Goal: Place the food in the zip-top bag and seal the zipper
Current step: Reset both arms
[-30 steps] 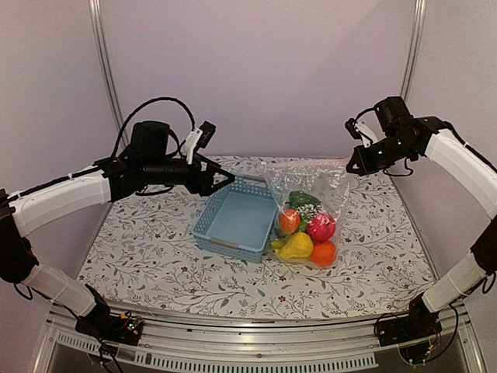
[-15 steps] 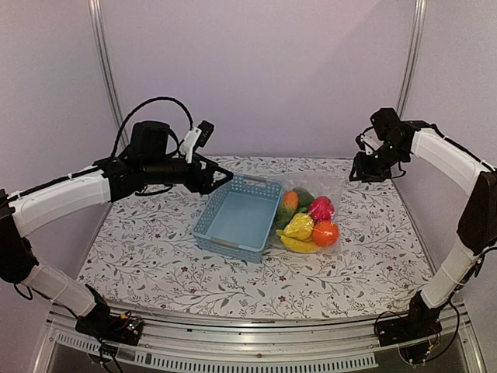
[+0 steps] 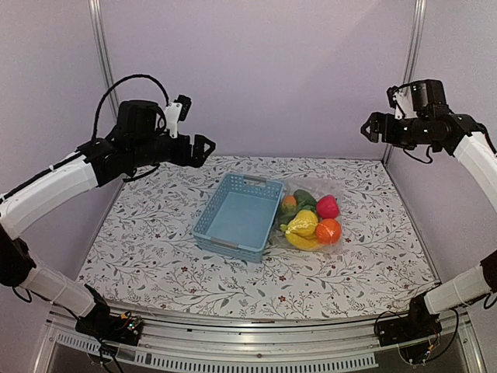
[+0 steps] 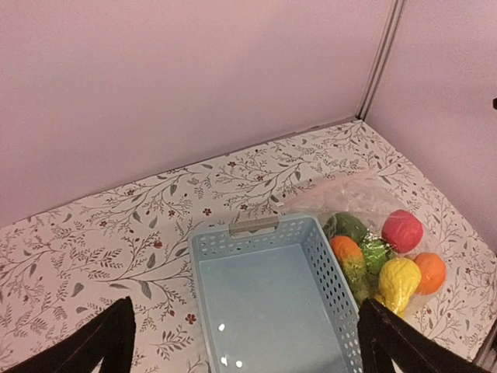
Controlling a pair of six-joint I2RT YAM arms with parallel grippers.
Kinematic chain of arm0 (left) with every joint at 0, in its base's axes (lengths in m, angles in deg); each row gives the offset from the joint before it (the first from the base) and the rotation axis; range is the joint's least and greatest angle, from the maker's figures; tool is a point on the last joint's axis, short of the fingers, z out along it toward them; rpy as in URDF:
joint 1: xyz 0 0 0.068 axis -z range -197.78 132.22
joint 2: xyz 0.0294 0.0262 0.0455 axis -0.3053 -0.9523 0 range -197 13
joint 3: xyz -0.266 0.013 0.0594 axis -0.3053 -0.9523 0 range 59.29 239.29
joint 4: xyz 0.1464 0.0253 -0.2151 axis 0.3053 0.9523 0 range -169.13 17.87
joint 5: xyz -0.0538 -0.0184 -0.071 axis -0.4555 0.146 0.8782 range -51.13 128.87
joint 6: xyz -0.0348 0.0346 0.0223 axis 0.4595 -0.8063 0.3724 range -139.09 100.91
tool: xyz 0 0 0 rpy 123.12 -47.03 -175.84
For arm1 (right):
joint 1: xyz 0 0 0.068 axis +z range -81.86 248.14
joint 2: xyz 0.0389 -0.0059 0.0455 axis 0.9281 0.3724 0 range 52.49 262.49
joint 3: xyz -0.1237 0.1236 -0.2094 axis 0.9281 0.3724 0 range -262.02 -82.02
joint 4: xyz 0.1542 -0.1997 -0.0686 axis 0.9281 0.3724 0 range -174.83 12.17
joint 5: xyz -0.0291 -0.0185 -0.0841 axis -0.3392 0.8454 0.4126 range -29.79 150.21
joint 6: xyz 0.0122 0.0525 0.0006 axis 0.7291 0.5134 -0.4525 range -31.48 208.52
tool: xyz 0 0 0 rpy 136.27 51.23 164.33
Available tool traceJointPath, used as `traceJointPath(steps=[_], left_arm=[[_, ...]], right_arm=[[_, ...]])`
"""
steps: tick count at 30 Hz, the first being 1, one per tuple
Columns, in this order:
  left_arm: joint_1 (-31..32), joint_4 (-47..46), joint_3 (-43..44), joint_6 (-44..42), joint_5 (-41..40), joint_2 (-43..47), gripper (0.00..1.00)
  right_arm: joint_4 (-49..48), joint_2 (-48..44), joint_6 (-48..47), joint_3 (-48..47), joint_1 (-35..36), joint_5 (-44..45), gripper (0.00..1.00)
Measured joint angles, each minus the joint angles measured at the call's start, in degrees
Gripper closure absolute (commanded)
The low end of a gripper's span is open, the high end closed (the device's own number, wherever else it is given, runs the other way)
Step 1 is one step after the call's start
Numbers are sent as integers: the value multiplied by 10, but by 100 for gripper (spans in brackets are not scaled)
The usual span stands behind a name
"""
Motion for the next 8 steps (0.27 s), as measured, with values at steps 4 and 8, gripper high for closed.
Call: traceJointPath(steps=[4,8], left_arm=[[-6,33,42,10,-46,7,0],[-8,37,45,14,-90,27,0]], right_arm=[[-54,-66,23,23,0,59,1],[-100,-101,29,46,0,84,1]])
